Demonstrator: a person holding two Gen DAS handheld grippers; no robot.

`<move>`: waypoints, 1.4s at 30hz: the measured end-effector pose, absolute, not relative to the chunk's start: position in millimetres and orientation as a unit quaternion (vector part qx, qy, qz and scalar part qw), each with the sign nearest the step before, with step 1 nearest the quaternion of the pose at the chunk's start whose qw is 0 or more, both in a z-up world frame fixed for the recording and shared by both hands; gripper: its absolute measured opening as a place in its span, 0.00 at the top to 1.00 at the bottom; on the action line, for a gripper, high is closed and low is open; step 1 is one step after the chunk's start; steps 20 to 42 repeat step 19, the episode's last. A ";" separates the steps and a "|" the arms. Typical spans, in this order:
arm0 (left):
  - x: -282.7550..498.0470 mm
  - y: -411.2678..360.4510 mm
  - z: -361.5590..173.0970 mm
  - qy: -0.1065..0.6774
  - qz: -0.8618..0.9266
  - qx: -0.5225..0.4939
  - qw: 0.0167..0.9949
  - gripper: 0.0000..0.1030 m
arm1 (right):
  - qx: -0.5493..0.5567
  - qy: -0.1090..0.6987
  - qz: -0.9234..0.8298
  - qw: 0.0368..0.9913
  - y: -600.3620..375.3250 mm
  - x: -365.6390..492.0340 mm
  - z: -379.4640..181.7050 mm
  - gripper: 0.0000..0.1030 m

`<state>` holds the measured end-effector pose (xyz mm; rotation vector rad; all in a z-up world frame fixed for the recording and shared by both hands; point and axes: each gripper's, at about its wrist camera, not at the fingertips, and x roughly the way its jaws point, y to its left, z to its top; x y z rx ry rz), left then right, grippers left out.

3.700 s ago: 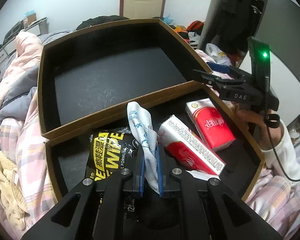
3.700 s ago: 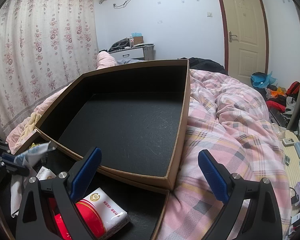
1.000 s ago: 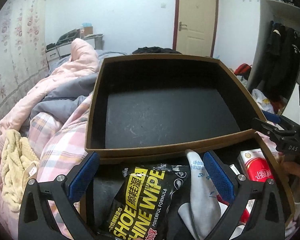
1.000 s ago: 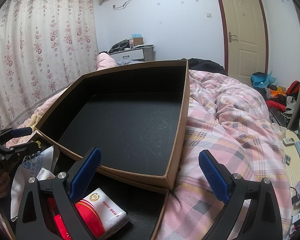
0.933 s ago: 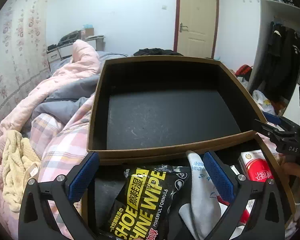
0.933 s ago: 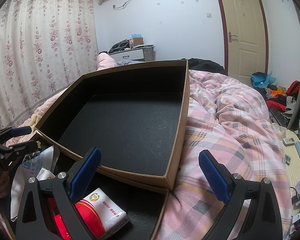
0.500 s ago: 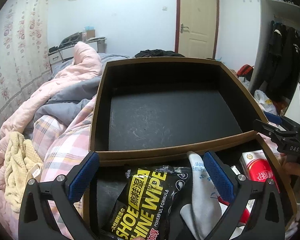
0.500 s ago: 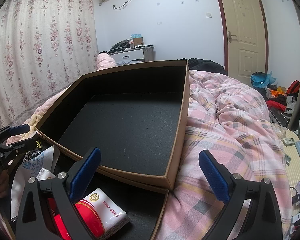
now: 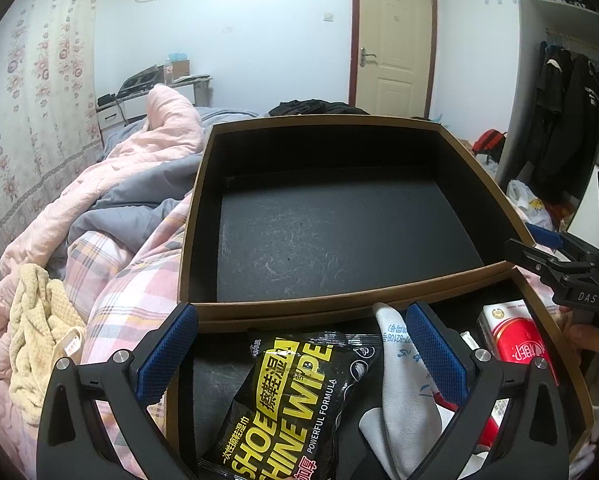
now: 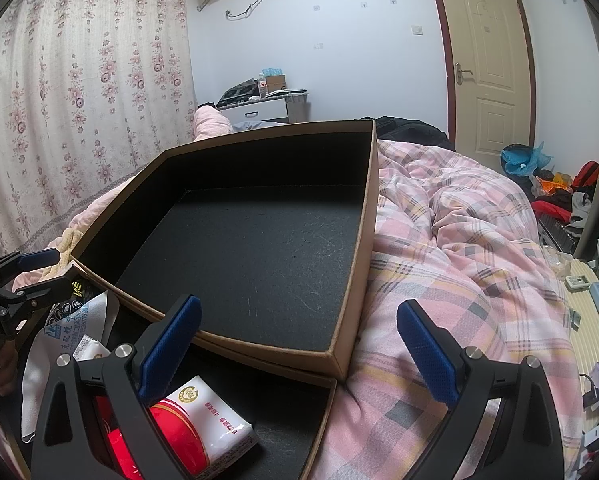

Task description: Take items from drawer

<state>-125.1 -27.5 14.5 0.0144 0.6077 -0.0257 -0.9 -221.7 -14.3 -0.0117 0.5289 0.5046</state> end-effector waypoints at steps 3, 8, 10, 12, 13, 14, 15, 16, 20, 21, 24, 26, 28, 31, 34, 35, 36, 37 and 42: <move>-125.0 -27.5 14.4 0.300 -0.013 0.007 0.954 0.00 | -0.005 0.259 0.247 0.934 -221.8 -0.8 -14.2 0.06; -124.8 -29.0 14.8 0.301 -0.014 0.007 0.953 0.00 | -0.005 0.259 0.247 0.934 -222.1 -0.8 -14.2 0.06; -124.8 -29.2 15.2 0.301 -0.014 0.007 0.953 0.00 | -0.005 0.259 0.247 0.934 -222.2 -0.8 -14.2 0.06; -124.5 -29.0 14.8 0.302 -0.014 0.007 0.953 0.00 | -0.005 0.259 0.247 0.934 -222.1 -0.8 -14.3 0.06; -124.0 -28.5 14.1 0.304 -0.015 0.007 0.953 0.00 | -0.005 0.259 0.247 0.934 -222.3 -0.8 -14.3 0.06; -124.0 -29.0 13.8 0.305 -0.015 0.007 0.952 0.00 | -0.005 0.259 0.247 0.934 -221.9 -0.9 -14.3 0.06; -123.9 -28.8 13.5 0.305 -0.017 0.007 0.952 0.00 | -0.005 0.259 0.247 0.934 -221.9 -0.9 -14.3 0.06; -124.4 -29.0 13.8 0.304 -0.018 0.008 0.952 0.00 | -0.005 0.259 0.247 0.934 -222.3 -0.8 -14.3 0.06; -124.4 -28.9 14.0 0.304 -0.018 0.008 0.953 0.00 | -0.004 0.259 0.247 0.934 -222.4 -0.7 -14.3 0.06; -124.4 -28.9 14.0 0.304 -0.018 0.008 0.953 0.00 | -0.004 0.259 0.247 0.934 -222.4 -0.7 -14.3 0.06; -124.4 -28.9 14.0 0.304 -0.018 0.008 0.953 0.00 | -0.004 0.259 0.247 0.934 -222.4 -0.7 -14.3 0.06; -124.4 -28.9 14.0 0.304 -0.018 0.008 0.953 0.00 | -0.004 0.259 0.247 0.934 -222.4 -0.7 -14.3 0.06; -124.4 -28.9 14.0 0.304 -0.018 0.008 0.953 0.00 | -0.004 0.259 0.247 0.934 -222.4 -0.7 -14.3 0.06; -124.4 -28.9 14.0 0.304 -0.018 0.008 0.953 0.00 | -0.004 0.259 0.247 0.934 -222.4 -0.7 -14.3 0.06; -124.4 -28.9 14.0 0.304 -0.018 0.008 0.953 0.00 | -0.004 0.259 0.247 0.934 -222.4 -0.7 -14.3 0.06; -124.4 -28.9 14.0 0.304 -0.018 0.008 0.953 0.00 | -0.004 0.259 0.247 0.934 -222.4 -0.7 -14.3 0.06; -124.4 -28.9 14.0 0.304 -0.018 0.008 0.953 0.00 | -0.004 0.259 0.247 0.934 -222.4 -0.7 -14.3 0.06; -124.4 -28.9 14.0 0.304 -0.018 0.008 0.953 0.00 | -0.004 0.259 0.247 0.934 -222.4 -0.7 -14.3 0.06; -124.4 -28.9 14.0 0.304 -0.018 0.008 0.953 0.00 | -0.004 0.259 0.247 0.934 -222.4 -0.7 -14.3 0.06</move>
